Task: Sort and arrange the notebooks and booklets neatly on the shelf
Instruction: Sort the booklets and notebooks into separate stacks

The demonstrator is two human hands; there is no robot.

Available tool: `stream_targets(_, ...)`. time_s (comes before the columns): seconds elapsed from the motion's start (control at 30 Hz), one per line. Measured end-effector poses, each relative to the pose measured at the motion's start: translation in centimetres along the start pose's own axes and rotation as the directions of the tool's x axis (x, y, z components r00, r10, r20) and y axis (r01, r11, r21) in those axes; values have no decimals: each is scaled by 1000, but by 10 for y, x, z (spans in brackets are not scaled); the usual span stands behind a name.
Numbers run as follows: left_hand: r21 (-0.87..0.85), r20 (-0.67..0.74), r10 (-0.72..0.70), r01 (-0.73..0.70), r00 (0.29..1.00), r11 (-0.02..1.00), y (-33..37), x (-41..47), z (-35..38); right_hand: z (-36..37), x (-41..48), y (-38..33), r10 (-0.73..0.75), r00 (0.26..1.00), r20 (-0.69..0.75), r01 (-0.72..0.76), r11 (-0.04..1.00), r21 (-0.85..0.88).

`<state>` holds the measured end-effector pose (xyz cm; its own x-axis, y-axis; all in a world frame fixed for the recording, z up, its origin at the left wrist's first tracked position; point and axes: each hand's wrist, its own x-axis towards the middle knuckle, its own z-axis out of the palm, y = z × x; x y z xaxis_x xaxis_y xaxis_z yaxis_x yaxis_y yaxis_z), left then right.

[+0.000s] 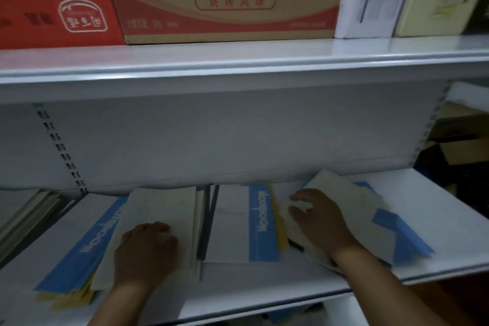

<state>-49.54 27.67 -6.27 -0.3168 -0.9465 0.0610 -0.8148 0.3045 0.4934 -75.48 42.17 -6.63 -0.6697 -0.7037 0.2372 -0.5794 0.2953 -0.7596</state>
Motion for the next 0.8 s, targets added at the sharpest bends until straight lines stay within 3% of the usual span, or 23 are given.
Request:
stream_targets(0.1, -248, -21, 99, -101, 995, 963, 49, -4, 15, -40, -3, 33, 147, 985, -90, -150, 989, -19)
stream_targets(0.17, -302, 76, 252, -219, 965, 928, 92, -11, 35, -64, -4, 54, 262, 964, -42, -265, 959, -101)
stream_targets(0.27, -354, 249, 379, -280, 891, 892, 152, -18, 68, -89, -7, 75, 390, 916, 89, -349, 888, -301)
stream_targets(0.37, -242, 331, 391, -323, 859, 915, 184, -19, 93, -104, -15, 83, 371, 902, 222, -293, 902, -318)
stream_targets(0.67, -19, 387, 321, -340, 864, 940, 200, -19, 97, -120, -8, 81, 432, 844, 317, -251, 841, -479)
stream_targets(0.8, -137, 414, 305, -272, 858, 952, 199, -14, 95, -124, -4, 78, 498, 826, 263, -252, 744, -619)
